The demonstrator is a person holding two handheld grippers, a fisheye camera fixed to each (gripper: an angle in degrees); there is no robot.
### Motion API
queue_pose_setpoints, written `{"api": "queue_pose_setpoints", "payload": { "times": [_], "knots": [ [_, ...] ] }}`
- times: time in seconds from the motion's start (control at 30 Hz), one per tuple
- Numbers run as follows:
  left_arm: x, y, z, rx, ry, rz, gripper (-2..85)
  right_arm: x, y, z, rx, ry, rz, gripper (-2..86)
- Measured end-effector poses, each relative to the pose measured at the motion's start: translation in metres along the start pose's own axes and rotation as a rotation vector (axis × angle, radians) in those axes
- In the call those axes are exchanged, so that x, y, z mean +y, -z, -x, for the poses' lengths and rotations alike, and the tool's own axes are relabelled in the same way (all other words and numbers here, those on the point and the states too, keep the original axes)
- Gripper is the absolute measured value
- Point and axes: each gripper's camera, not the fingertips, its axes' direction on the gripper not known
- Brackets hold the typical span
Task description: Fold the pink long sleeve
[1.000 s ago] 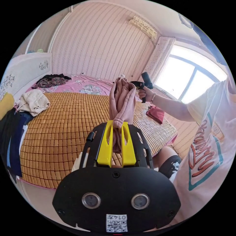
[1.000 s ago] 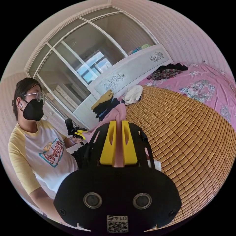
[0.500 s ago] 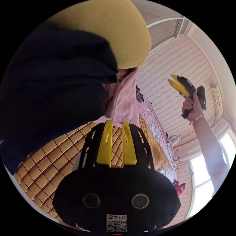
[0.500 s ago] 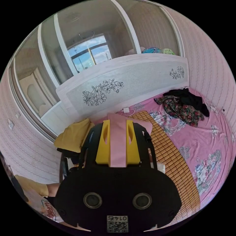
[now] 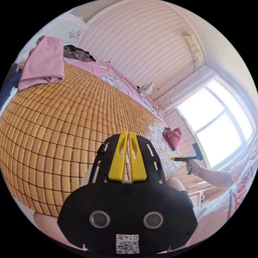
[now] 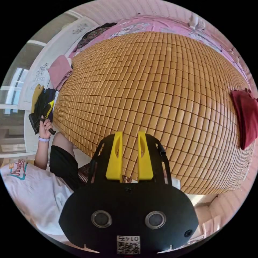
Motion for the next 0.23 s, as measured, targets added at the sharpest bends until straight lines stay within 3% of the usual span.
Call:
{"api": "queue_pose_setpoints", "payload": {
  "times": [0.1, 0.23],
  "knots": [
    [0.001, -0.048, -0.056, 0.127, -0.174, 0.06, 1.3, 0.097, 0.03, -0.054, 0.032, -0.218, -0.149, 8.5],
    [-0.004, -0.129, -0.122, 0.133, -0.331, 0.198, 4.8, 0.178, 0.027, -0.088, 0.038, -0.364, -0.301, 8.6]
  ]
}}
